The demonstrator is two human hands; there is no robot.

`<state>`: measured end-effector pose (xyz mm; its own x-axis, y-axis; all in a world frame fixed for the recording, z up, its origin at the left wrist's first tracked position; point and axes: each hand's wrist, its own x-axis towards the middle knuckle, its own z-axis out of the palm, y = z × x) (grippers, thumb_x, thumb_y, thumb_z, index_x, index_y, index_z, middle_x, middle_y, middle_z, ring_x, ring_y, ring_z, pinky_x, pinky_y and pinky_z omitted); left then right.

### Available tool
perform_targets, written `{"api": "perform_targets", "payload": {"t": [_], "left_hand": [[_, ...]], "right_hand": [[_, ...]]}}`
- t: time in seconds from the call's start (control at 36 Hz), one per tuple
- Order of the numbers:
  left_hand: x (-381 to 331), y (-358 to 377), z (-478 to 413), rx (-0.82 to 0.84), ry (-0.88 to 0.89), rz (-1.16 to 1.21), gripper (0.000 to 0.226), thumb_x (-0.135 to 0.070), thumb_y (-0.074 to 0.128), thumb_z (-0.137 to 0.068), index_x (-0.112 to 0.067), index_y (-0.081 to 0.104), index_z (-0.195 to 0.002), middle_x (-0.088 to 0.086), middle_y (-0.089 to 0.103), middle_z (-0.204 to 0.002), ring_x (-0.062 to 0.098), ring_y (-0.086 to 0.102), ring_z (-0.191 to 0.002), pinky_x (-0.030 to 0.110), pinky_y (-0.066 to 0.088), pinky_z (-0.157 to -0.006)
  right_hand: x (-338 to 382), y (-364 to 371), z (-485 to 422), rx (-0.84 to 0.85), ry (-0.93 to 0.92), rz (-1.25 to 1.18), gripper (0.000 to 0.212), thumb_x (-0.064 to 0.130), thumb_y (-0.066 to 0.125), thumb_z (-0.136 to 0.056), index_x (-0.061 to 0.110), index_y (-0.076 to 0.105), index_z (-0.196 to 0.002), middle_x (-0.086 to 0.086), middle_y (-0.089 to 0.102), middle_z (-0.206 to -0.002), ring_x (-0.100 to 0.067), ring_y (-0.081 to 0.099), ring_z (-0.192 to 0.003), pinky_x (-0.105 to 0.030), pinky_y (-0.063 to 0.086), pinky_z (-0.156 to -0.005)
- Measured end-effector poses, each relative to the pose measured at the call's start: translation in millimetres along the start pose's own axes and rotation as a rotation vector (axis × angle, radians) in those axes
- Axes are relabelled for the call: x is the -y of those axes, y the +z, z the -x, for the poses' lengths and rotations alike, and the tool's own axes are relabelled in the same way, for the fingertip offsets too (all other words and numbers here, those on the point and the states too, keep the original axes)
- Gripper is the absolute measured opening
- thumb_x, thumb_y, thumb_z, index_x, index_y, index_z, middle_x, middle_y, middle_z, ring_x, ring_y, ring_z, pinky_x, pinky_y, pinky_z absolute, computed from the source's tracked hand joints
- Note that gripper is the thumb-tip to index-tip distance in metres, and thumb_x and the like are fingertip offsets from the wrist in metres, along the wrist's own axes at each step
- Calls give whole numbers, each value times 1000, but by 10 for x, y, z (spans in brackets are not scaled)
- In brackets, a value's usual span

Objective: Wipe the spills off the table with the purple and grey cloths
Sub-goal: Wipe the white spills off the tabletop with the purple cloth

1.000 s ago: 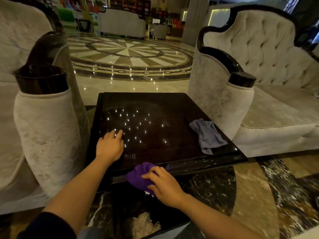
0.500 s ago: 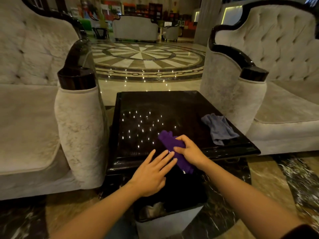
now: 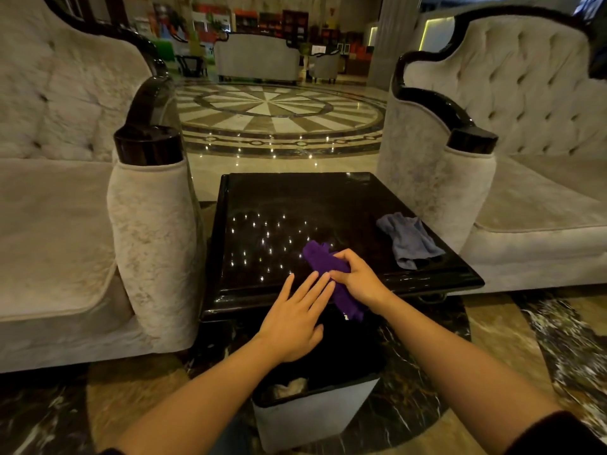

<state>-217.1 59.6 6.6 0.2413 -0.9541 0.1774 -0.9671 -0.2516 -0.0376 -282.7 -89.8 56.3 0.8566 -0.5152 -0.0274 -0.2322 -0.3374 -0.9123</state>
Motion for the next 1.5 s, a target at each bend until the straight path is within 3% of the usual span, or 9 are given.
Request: {"api": "perform_targets", "payload": {"t": [0.19, 0.31, 0.39, 0.53, 0.72, 0.89, 1.03, 1.19, 1.5], "left_hand": [[-115, 212, 173, 242, -102, 7, 67, -37, 31, -94, -15, -4, -147, 7, 9, -158, 22, 3, -146, 47, -11, -115], [-186, 76, 210, -17, -121, 107, 72, -35, 37, -91, -21, -9, -144, 4, -3, -157, 20, 0, -146, 42, -8, -114], [-245, -16, 139, -164, 2, -10, 76, -39, 49, -78, -18, 16, -144, 6, 23, -152, 22, 22, -141, 49, 13, -110], [-138, 195, 151, 102, 104, -74, 69, -36, 30, -93, -24, -21, -139, -4, -31, -143, 18, -42, -127, 42, -37, -95], [-20, 306, 260, 236, -35, -80, 51, -31, 27, -99, -14, 18, -146, 8, -2, -158, 24, -10, -145, 53, -17, -111], [-45, 238, 210, 108, -178, 119, 29, -20, 42, -95, -12, 61, -115, 3, 38, -147, 14, 23, -140, 47, -1, -117], [-70, 279, 138, 144, -224, 153, 46, -6, 56, -81, -13, 41, -124, 9, 25, -149, 23, 18, -140, 51, 4, -116], [-51, 280, -13, 209, -102, 113, 32, -18, 51, -88, -8, 60, -117, 8, 26, -150, 18, 13, -142, 51, -4, -116], [275, 113, -580, 102, -130, 152, 57, -49, 35, -93, -37, 16, -145, 1, 1, -159, 18, -2, -146, 49, -1, -117]], "right_hand": [[21, -19, 0, -18, 39, 58, 23, 5, 52, -88, 8, 50, -111, -7, 56, -104, -21, 56, -92, -25, 45, -68], [41, -23, 50, -30, 38, 35, 22, 4, 52, -88, 7, 50, -110, -6, 57, -100, -15, 57, -81, -22, 45, -64], [68, -22, 33, -56, 22, 26, 23, 2, 52, -88, 5, 50, -110, -6, 56, -98, -13, 55, -80, -20, 44, -66], [144, -26, -13, -73, 31, 23, 24, 5, 51, -89, 7, 48, -113, 0, 54, -95, -7, 53, -74, -19, 43, -61], [192, -65, -40, -107, 37, 13, 23, 7, 50, -90, 9, 48, -113, 8, 52, -85, -7, 54, -74, -19, 43, -59], [142, -15, -3, -99, 57, -19, 23, 7, 50, -90, 10, 48, -113, 9, 52, -85, -6, 55, -74, -18, 43, -56], [106, -20, -42, -73, 35, 17, 24, 5, 52, -89, 10, 50, -112, 3, 54, -93, -6, 55, -75, -19, 44, -59], [62, -105, -144, -53, 6, 13, 19, 5, 53, -88, 15, 51, -104, 2, 55, -95, -7, 56, -75, -18, 44, -60], [91, -445, -484, -51, -66, -2, 21, 7, 54, -88, 19, 52, -105, 10, 56, -92, -2, 57, -79, -12, 45, -61]]}}
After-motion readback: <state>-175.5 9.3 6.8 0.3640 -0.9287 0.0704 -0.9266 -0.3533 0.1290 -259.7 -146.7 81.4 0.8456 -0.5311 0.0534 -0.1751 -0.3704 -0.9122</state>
